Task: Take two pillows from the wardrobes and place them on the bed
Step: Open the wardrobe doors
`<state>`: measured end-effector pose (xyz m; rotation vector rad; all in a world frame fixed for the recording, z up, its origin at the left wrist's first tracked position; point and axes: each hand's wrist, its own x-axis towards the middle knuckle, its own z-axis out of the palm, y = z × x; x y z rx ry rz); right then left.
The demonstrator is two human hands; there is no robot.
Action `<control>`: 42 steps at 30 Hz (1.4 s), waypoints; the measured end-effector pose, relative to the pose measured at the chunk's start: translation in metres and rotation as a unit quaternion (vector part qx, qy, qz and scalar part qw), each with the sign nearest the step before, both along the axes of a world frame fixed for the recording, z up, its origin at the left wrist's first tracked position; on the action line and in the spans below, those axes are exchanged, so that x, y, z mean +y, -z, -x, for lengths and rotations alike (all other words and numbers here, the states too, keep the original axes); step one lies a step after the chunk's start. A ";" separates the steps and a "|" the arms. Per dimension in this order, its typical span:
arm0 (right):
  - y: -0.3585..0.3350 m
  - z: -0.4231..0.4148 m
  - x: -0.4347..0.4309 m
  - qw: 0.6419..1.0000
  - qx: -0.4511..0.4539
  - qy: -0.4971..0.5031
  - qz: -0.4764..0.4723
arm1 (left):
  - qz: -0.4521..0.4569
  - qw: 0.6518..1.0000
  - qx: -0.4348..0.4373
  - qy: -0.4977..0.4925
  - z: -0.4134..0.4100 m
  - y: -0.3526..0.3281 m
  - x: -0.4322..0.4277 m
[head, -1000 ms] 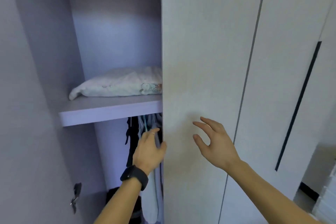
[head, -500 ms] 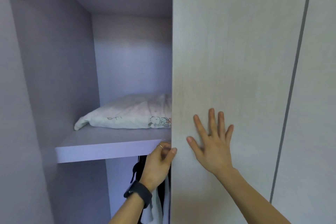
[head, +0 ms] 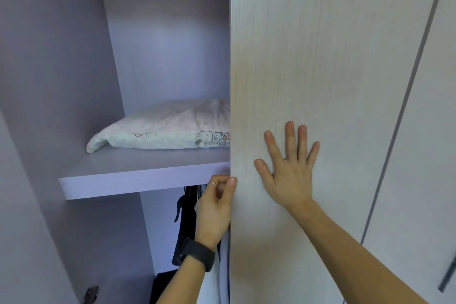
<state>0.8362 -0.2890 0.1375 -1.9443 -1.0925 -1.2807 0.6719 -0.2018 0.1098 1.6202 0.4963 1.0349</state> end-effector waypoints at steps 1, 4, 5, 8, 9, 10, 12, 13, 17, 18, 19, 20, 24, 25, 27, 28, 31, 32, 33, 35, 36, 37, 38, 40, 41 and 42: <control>-0.003 0.004 -0.001 0.999 0.030 -0.001 0.018 | 0.013 1.000 0.000 0.005 0.001 -0.003 0.000; -0.005 0.030 -0.015 0.994 0.101 0.007 0.047 | 0.042 0.998 0.008 0.041 0.013 -0.008 -0.006; -0.004 0.038 -0.021 0.991 0.123 0.004 0.051 | 0.047 0.997 0.008 0.054 0.018 -0.008 -0.008; -0.001 0.065 -0.039 0.983 0.181 -0.021 0.039 | 0.053 0.994 0.024 0.097 0.036 -0.008 -0.018; 0.001 0.074 -0.047 0.980 0.191 -0.034 0.029 | 0.060 0.991 0.027 0.115 0.044 -0.007 -0.023; 0.003 0.083 -0.056 0.978 0.201 -0.048 0.021 | 0.067 0.989 0.028 0.133 0.052 -0.005 -0.030; 0.008 0.100 -0.078 0.972 0.226 -0.069 0.017 | 0.071 0.983 0.022 0.170 0.067 -0.003 -0.045; 0.012 0.109 -0.090 0.966 0.244 -0.078 0.021 | 0.068 0.979 0.020 0.189 0.073 -0.003 -0.052; 0.043 0.146 -0.141 0.935 0.340 -0.094 0.040 | 0.033 0.959 0.022 0.281 0.092 -0.005 -0.077; 0.053 0.156 -0.153 0.927 0.358 -0.097 0.045 | 0.023 0.954 0.028 0.299 0.095 -0.006 -0.082; 0.063 0.165 -0.164 0.919 0.377 -0.103 0.047 | 0.017 0.948 0.036 0.315 0.097 -0.006 -0.087; 0.072 0.175 -0.174 0.909 0.399 -0.110 0.046 | 0.014 0.943 0.043 0.330 0.099 -0.006 -0.091; 0.104 0.212 -0.200 0.879 0.463 -0.105 0.041 | -0.020 0.929 0.068 0.363 0.103 -0.003 -0.108; 0.111 0.219 -0.205 0.877 0.469 -0.099 0.034 | -0.031 0.925 0.073 0.371 0.104 -0.002 -0.113; 0.120 0.230 -0.212 0.874 0.477 -0.092 0.001 | -0.053 0.918 0.078 0.385 0.105 -0.002 -0.123; 0.123 0.234 -0.215 0.873 0.480 -0.088 -0.018 | -0.067 0.913 0.080 0.394 0.105 -0.002 -0.128; 0.129 0.244 -0.225 0.875 0.477 -0.049 -0.061 | -0.119 0.897 0.092 0.416 0.104 -0.001 -0.143; 0.131 0.246 -0.229 0.877 0.474 -0.034 -0.073 | -0.137 0.890 0.098 0.423 0.102 0.000 -0.149; 0.134 0.247 -0.234 0.879 0.468 -0.019 -0.087 | -0.158 0.885 0.100 0.426 0.100 0.000 -0.154; 0.139 0.248 -0.247 0.881 0.460 0.003 -0.111 | -0.200 0.878 0.096 0.424 0.094 0.002 -0.165; 0.141 0.247 -0.253 0.881 0.457 0.015 -0.118 | -0.221 0.878 0.088 0.416 0.091 0.004 -0.171; 0.142 0.246 -0.260 0.881 0.456 0.029 -0.121 | -0.241 0.878 0.078 0.406 0.088 0.006 -0.177; 0.145 0.245 -0.267 0.880 0.455 0.043 -0.127 | -0.265 0.876 0.067 0.398 0.084 0.009 -0.183; 0.151 0.241 -0.281 0.878 0.450 0.063 -0.147 | -0.341 0.856 0.043 0.385 0.075 0.016 -0.197; 0.154 0.239 -0.287 0.877 0.449 0.073 -0.154 | -0.387 0.840 0.037 0.379 0.070 0.021 -0.204; 0.157 0.238 -0.294 0.876 0.448 0.084 -0.156 | -0.431 0.821 0.035 0.372 0.063 0.027 -0.212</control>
